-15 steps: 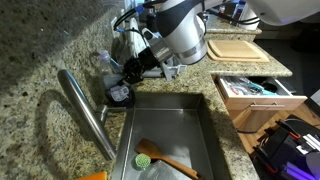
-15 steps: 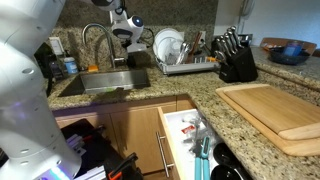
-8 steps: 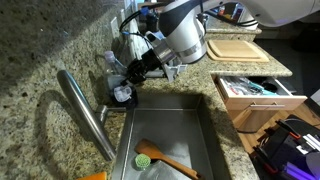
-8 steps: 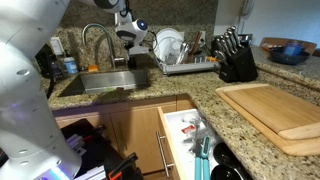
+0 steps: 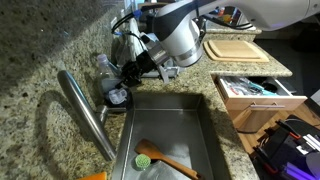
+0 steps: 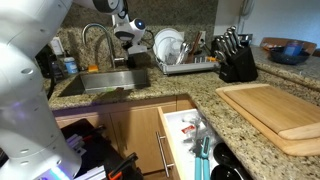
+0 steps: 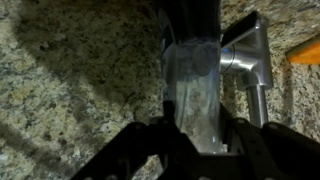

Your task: Put the dish soap beside the faucet

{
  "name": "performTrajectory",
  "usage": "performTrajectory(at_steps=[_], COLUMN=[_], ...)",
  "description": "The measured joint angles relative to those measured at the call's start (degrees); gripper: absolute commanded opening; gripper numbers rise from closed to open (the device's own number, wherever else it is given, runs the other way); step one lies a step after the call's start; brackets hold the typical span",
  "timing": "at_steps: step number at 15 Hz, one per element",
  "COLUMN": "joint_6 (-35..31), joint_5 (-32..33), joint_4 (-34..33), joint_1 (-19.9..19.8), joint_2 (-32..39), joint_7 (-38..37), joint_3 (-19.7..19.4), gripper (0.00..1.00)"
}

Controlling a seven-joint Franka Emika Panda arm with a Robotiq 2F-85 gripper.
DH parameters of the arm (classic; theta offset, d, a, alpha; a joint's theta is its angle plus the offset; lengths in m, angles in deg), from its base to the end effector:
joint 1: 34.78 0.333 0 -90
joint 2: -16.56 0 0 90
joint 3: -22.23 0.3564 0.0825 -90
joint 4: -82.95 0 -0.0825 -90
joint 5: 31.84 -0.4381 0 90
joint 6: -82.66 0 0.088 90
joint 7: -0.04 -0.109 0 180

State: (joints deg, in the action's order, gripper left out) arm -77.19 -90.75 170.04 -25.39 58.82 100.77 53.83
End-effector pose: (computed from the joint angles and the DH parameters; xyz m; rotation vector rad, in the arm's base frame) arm 0.6930 0.4250 0.3121 -1.8651 -1.4523 -1.0841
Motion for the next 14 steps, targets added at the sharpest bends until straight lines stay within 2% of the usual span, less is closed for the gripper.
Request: performTrajectory(at_steps=[1,2,8,9,11,14], joint_6=[0.0,0.0,0.1,0.1,0.0,0.0], joint_5=[0.0,0.0,0.1,0.1,0.0,0.0], joint_4=[0.0,0.0,-0.2,-0.4,-0.7,-0.7], joint_1=[0.0,0.0,0.1,0.2,0.4,0.4], joint_2=[0.0,0.0,0.2,0.3,0.5,0.6], joint_7=[0.0,0.0,-0.1,-0.1,-0.2,-1.5], joint_3=[0.0,0.0,0.0,0.0,0.0,-0.2], gripper=[0.42,0.17,0.17,0.67,0.74,0.95])
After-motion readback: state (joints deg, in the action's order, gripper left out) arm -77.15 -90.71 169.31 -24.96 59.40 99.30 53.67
